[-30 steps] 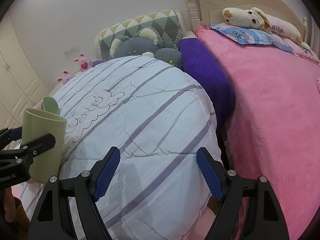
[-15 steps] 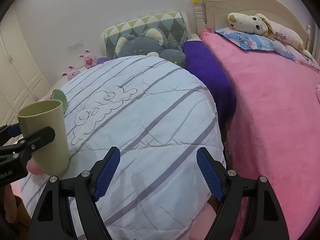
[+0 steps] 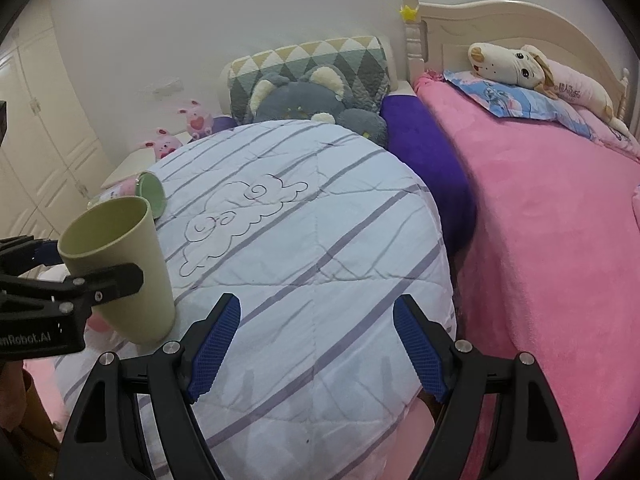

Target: Flip cup upright

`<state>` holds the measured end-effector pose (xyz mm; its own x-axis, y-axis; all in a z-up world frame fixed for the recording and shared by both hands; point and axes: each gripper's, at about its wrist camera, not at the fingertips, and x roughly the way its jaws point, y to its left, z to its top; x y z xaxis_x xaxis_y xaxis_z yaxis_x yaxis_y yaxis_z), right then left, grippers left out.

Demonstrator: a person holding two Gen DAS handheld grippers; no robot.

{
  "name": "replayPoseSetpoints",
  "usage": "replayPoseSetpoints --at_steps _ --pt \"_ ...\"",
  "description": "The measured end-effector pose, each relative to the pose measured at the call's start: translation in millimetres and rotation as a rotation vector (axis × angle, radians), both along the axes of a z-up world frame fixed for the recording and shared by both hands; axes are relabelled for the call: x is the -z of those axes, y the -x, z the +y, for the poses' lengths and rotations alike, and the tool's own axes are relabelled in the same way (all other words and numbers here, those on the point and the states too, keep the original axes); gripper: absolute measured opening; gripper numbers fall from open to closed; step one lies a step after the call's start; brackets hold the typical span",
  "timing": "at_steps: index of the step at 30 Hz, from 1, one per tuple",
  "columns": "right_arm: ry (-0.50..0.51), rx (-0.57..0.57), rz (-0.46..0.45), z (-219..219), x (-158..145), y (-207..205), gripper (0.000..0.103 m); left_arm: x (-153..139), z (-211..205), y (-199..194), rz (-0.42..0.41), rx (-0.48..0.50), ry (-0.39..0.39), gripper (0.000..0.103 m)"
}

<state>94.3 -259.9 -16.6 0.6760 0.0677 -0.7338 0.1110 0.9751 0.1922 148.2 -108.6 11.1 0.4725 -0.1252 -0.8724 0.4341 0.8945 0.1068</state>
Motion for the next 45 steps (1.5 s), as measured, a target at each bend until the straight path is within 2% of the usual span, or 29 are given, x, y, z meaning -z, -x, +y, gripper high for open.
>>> replayPoseSetpoints --at_steps 6,12,14,17,20,24,29,34,40,45 --pt "-0.019 -0.002 0.008 1.1 1.9 3.7 0.080 13.9 -2.2 -6.6 -0.044 -0.032 -0.025 0.080" --pt "-0.011 0.013 0.023 -3.0 5.2 3.9 0.080 42.5 -8.4 -21.4 0.040 -0.036 -0.032 0.080" --pt "-0.014 0.021 0.025 -5.7 6.4 3.4 0.080 44.0 -9.7 -23.7 0.015 -0.051 -0.027 0.079" --pt "-0.011 0.025 0.033 -8.0 8.5 3.2 0.080 47.5 -11.9 -29.6 0.052 -0.051 -0.004 0.079" --pt "-0.015 0.034 0.041 -12.0 10.4 2.9 0.080 44.9 -12.9 -29.6 0.047 -0.058 -0.008 0.079" --pt "-0.026 0.049 0.042 -19.0 10.2 5.5 0.080 36.3 -12.6 -21.0 0.055 -0.051 -0.012 0.079" --pt "-0.037 0.056 0.022 -21.9 3.5 13.8 0.080 21.0 -10.5 -1.3 0.020 -0.056 -0.019 0.079" --pt "-0.030 0.053 0.006 -18.1 -2.6 28.4 0.080 14.4 -0.1 23.1 0.018 -0.102 -0.008 0.079" --pt "-0.005 0.041 0.020 -9.5 -3.6 42.0 0.080 23.2 14.7 50.9 0.025 -0.155 0.012 0.078" --pt "0.034 0.004 0.042 4.6 -0.6 51.8 0.080 37.9 24.7 68.0 0.071 -0.195 0.037 0.079"
